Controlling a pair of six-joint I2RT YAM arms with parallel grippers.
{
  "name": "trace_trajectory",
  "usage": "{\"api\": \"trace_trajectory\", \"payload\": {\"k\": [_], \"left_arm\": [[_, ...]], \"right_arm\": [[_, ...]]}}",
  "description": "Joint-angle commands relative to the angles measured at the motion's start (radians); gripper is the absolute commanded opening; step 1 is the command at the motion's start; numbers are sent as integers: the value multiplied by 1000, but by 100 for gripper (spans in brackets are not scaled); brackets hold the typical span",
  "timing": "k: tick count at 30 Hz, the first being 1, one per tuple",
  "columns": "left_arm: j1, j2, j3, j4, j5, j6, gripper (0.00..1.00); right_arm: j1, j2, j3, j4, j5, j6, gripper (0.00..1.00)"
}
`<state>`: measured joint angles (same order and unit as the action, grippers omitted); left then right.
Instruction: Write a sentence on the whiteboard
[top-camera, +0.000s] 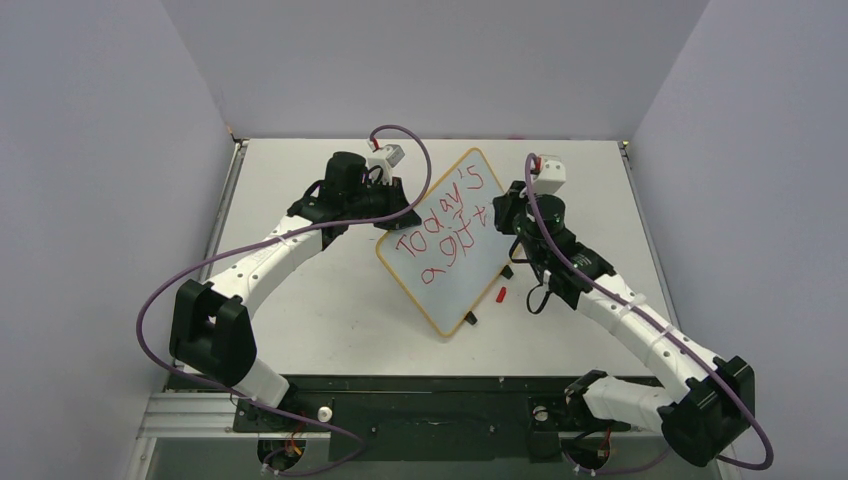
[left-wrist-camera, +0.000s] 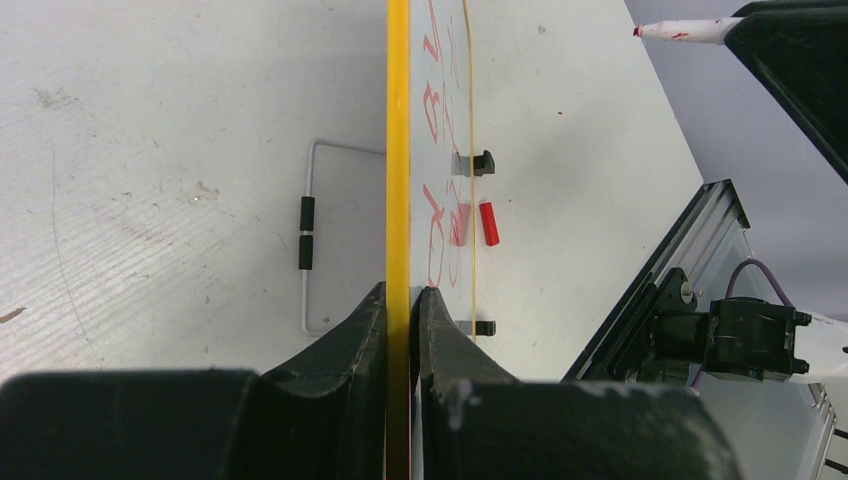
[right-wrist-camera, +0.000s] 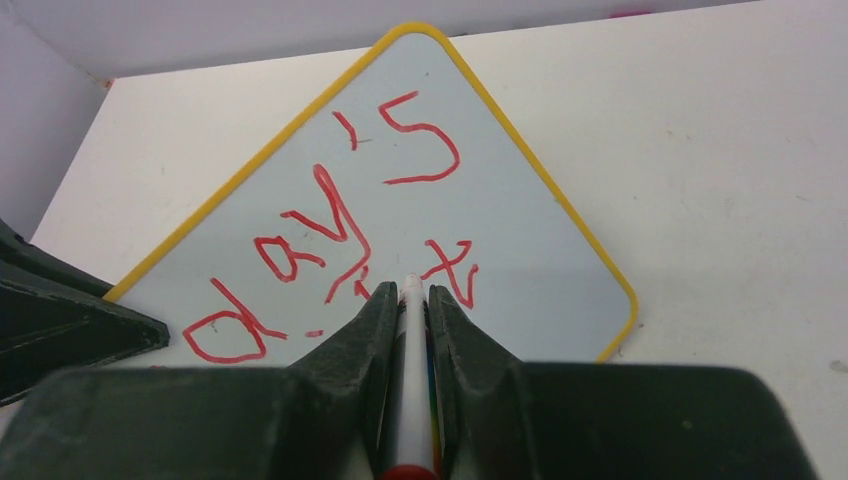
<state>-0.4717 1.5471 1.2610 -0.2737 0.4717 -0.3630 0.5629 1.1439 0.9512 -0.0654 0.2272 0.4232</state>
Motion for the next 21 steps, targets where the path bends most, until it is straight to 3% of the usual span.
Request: {"api": "trace_trajectory", "payload": {"k": [1, 9, 21], "left_arm": [[1, -35, 6, 22, -66, 92, 0], [1, -35, 6, 22, -74, 92, 0], [2, -30, 9, 14, -90, 99, 0]], "right_arm": [[-19, -43, -71, -16, 53, -13, 0], [-46, -12, -177, 33, 58, 2, 0], [-86, 129, -173, 167, 66, 65, 0]]}}
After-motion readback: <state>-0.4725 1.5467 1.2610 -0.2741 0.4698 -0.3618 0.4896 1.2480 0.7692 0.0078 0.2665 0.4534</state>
